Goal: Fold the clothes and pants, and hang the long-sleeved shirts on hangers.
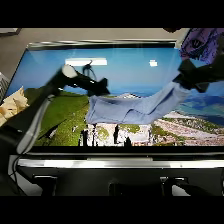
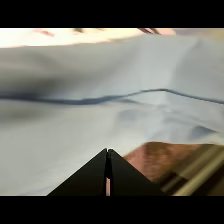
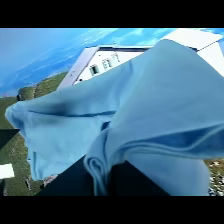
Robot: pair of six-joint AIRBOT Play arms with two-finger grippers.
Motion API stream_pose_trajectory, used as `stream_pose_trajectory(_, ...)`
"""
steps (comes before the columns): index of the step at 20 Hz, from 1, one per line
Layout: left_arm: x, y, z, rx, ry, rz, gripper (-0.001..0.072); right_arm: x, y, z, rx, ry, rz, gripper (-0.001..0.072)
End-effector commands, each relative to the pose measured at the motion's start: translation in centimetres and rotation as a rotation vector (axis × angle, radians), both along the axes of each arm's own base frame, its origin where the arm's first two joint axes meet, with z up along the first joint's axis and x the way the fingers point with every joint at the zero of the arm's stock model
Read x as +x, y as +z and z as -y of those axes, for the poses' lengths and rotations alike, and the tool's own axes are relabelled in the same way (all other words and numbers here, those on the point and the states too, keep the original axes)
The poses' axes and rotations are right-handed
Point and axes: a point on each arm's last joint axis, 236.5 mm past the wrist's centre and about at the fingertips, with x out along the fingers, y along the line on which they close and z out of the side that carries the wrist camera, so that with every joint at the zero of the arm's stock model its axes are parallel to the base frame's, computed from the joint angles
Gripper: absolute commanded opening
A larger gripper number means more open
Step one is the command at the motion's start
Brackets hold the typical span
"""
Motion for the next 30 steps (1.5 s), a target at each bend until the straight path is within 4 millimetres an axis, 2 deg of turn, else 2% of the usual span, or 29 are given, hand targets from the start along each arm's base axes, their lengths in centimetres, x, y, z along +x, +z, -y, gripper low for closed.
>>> stream_pose_trajectory(1, -0.2, 3.7, -14.1, 0.260, 0.105, 0.024, 0.0016, 1.6, 0.5, -7.4, 0.029, 0.001, 0.062, 0.0033)
stream_pose_trajectory(3, -0.2, 6.1, -18.4, 0.274, 0.172, 0.049, 0.0017, 2.1, -0.3, -12.3, 0.070, 0.025, 0.065, 0.0033)
stream_pose_trajectory(6, -0.7, 8.0, -22.6, 0.280, 0.243, 0.059, 0.0017, 2.4, -2.8, -19.2, 0.141, 0.057, 0.033, 0.0033)
stream_pose_trajectory(8, -0.9, 8.5, -24.4, 0.282, 0.276, 0.054, 0.0017, 2.4, -5.2, -23.2, 0.177, 0.076, -0.001, 0.0033)
stream_pose_trajectory(10, -1.2, 8.3, -25.4, 0.287, 0.288, 0.032, 0.0017, 2.5, -7.5, -26.0, 0.205, 0.076, -0.033, 0.0033)
stream_pose_trajectory(12, -1.2, 8.3, -25.7, 0.288, 0.291, 0.032, 0.0018, 2.6, -9.5, -27.8, 0.224, 0.077, -0.066, 0.0033)
stream_pose_trajectory(15, -1.2, 8.2, -25.6, 0.287, 0.288, 0.030, 0.0018, 2.3, -12.2, -29.5, 0.232, 0.074, -0.117, 0.0033)
stream_pose_trajectory(21, -1.2, 8.2, -25.6, 0.288, 0.288, 0.030, 0.0018, 2.0, -15.7, -31.7, 0.233, 0.079, -0.162, 0.0035)
stream_pose_trajectory(22, -1.2, 8.2, -25.6, 0.288, 0.288, 0.030, 0.0018, 1.8, -16.2, -32.0, 0.235, 0.083, -0.173, 0.0061)
stream_pose_trajectory(25, -1.2, 8.2, -25.6, 0.288, 0.288, 0.030, 0.0018, 1.6, -15.7, -33.1, 0.243, 0.130, -0.142, 0.0525)
stream_pose_trajectory(26, -1.2, 8.2, -25.6, 0.288, 0.289, 0.030, 0.0018, 1.4, -15.0, -33.4, 0.244, 0.163, -0.129, 0.0613)
stream_pose_trajectory(28, -1.2, 8.2, -25.6, 0.288, 0.289, 0.030, 0.0018, 1.4, -12.8, -33.2, 0.221, 0.226, -0.093, 0.0613)
stream_pose_trajectory(30, -1.2, 8.2, -25.6, 0.288, 0.288, 0.031, 0.0018, 2.1, -9.8, -31.7, 0.205, 0.247, -0.050, 0.0612)
